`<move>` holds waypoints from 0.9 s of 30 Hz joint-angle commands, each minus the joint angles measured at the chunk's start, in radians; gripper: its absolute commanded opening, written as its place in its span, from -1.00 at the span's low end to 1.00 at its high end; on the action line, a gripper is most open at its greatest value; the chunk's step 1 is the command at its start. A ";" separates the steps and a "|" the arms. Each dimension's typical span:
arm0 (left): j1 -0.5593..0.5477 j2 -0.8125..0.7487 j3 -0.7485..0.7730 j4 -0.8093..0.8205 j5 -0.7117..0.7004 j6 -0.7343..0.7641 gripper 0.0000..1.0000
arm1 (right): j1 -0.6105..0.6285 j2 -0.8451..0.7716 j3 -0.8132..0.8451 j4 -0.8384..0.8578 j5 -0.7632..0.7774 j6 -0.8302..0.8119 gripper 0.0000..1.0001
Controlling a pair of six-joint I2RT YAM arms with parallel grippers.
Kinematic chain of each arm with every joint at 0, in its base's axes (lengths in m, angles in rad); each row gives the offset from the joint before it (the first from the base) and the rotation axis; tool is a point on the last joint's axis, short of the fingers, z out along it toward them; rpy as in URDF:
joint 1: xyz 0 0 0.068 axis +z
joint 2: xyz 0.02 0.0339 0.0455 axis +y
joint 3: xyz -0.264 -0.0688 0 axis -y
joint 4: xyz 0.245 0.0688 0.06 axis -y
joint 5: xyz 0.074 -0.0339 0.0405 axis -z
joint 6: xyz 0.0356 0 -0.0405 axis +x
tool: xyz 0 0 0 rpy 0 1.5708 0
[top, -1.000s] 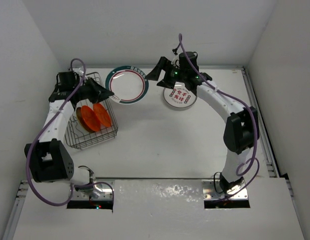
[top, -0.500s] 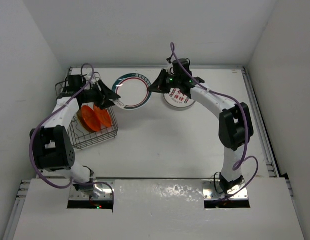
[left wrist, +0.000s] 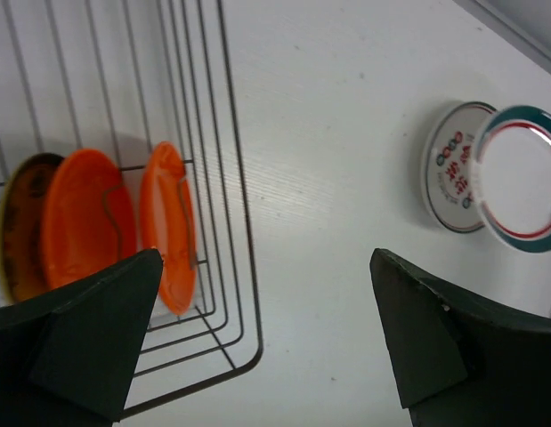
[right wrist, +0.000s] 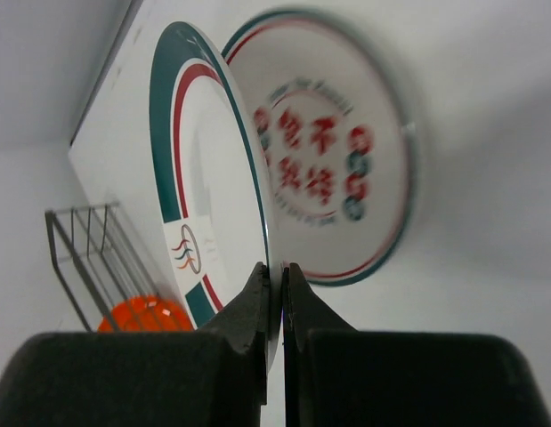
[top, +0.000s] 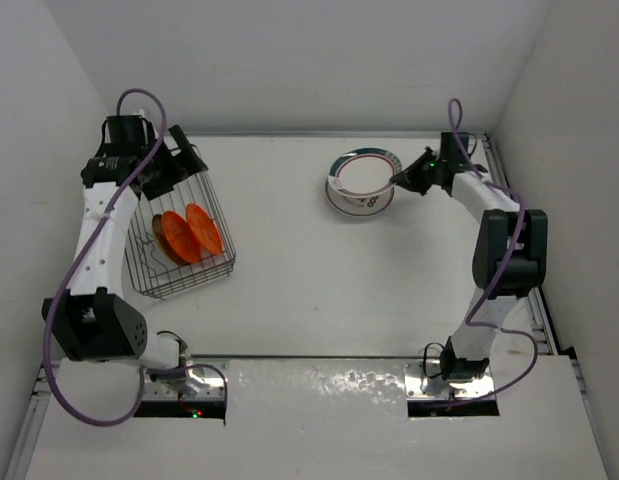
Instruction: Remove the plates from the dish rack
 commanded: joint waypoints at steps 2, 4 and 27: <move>-0.003 -0.065 0.001 -0.068 -0.162 0.054 1.00 | -0.077 -0.009 0.018 -0.007 -0.057 -0.086 -1.00; -0.003 -0.068 -0.009 -0.074 -0.170 0.059 1.00 | -0.094 0.021 0.031 -0.030 -0.065 -0.106 -1.00; 0.000 -0.195 -0.069 -0.169 -0.452 0.016 1.00 | -0.019 0.292 0.358 -0.317 -0.020 -0.244 0.02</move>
